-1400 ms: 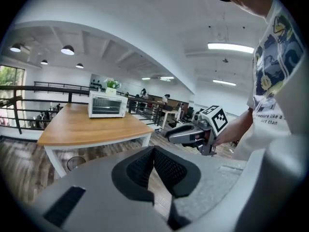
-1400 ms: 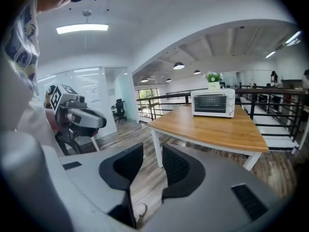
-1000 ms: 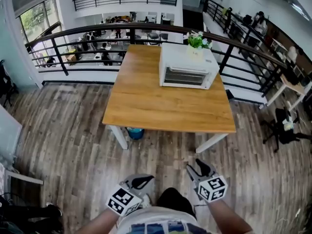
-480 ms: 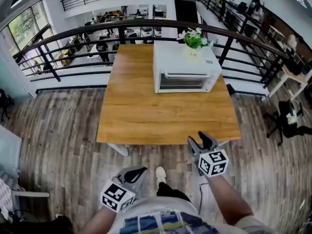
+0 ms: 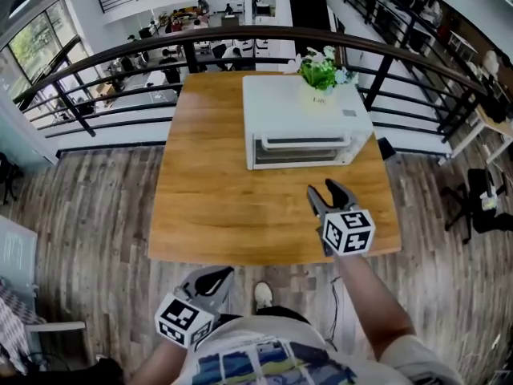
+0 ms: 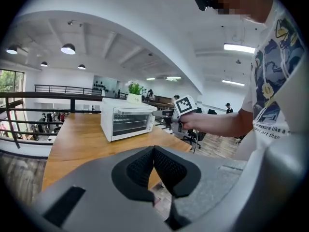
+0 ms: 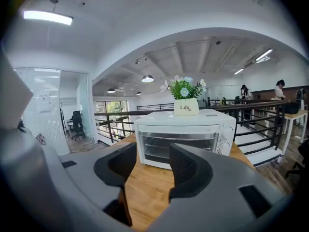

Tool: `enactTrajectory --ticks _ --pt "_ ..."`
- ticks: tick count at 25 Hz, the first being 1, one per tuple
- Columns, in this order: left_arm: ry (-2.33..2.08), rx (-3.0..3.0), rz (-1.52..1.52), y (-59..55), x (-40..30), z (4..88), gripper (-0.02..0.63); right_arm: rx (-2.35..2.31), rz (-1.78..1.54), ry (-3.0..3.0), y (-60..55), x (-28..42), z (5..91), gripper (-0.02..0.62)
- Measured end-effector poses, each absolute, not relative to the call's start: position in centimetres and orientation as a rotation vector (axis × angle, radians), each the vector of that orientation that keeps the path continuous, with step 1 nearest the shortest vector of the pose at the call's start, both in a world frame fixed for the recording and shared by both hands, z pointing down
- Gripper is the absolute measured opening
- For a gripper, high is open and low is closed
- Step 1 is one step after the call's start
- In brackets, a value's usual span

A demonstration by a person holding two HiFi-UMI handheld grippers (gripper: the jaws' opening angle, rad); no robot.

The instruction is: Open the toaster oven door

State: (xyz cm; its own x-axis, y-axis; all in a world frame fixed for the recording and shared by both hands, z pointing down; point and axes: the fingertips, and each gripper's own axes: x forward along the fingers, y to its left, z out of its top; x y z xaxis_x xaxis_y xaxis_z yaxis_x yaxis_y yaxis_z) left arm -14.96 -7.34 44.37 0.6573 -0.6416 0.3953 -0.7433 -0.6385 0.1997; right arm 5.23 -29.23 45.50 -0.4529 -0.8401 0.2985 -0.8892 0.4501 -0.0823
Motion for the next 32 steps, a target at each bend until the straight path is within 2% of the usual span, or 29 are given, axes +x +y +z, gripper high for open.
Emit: enactTrajectory --ticks 6,15,32 --pt "-1.131 2.531 0.399 -13.1 -15.6 43.9 0.003 1.545 0.339 -2.448 -38.8 5.5 45.2 0.221" --pt "-1.118 2.534 0.439 -17.6 -16.5 44.1 0.003 1.637 0.372 -2.368 -47.0 6.3 45.6 0.229" --pt "-1.135 2.514 0.444 -18.9 -17.2 44.4 0.003 1.648 0.424 -2.322 -49.7 6.5 47.8 0.235"
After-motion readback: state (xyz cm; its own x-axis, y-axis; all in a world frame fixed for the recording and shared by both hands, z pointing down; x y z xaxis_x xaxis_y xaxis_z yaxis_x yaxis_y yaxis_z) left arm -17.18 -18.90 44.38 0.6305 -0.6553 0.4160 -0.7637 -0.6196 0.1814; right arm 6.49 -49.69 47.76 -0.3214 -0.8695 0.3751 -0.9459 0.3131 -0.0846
